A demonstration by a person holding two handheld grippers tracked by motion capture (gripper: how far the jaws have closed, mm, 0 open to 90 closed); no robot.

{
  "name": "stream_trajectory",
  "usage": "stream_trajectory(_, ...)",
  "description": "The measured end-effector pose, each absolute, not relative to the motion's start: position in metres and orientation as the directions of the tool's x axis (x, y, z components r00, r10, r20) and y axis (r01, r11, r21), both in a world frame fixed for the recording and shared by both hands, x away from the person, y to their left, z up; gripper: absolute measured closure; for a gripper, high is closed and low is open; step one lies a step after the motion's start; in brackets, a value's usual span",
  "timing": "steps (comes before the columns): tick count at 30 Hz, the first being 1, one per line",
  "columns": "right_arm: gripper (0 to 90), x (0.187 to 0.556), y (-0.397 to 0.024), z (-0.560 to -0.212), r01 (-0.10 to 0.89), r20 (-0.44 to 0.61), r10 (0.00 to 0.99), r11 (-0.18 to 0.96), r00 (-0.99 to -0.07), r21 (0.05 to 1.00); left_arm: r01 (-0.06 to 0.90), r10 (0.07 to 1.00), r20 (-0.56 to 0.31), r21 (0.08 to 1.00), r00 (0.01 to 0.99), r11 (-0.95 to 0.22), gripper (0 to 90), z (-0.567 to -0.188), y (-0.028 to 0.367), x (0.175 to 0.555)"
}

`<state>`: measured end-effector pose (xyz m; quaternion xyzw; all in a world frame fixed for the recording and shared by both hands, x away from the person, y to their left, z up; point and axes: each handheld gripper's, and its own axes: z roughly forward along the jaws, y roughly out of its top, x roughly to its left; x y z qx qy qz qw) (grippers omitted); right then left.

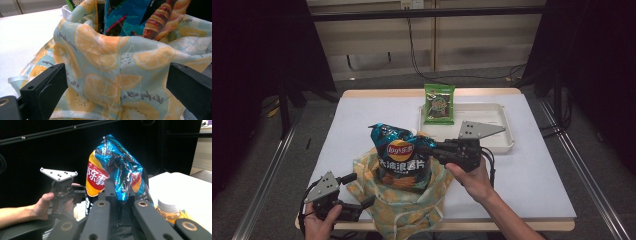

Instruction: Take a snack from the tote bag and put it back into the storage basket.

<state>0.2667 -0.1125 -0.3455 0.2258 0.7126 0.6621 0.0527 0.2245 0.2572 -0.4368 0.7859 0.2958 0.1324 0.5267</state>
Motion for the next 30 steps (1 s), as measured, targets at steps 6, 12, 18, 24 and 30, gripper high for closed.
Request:
stream_trajectory(6,87.2,0.266,-0.113,-0.344,0.250,0.225,0.400,0.010,-0.888,0.968,0.325,0.605,-0.103,0.906,0.790,-0.270,2.9,-0.436,0.258,0.225)
stream_trajectory(12,87.3,0.266,-0.114,-0.337,0.239,0.222,0.399,-0.008,-0.890,0.971,0.326,0.603,-0.106,0.906,0.791,-0.269,2.9,-0.436,0.258,0.225)
stream_trajectory(18,87.3,0.268,-0.113,-0.327,0.223,0.210,0.401,-0.013,-0.892,0.975,0.325,0.601,-0.109,0.908,0.792,-0.264,2.9,-0.436,0.258,0.226)
stream_trajectory(24,87.4,0.270,-0.113,-0.320,0.211,0.203,0.403,-0.025,-0.893,0.977,0.324,0.600,-0.108,0.909,0.793,-0.264,2.9,-0.436,0.258,0.225)
stream_trajectory(30,87.5,0.269,-0.117,-0.312,0.197,0.191,0.412,-0.029,-0.891,0.980,0.326,0.601,-0.111,0.909,0.791,-0.261,2.9,-0.436,0.258,0.225)
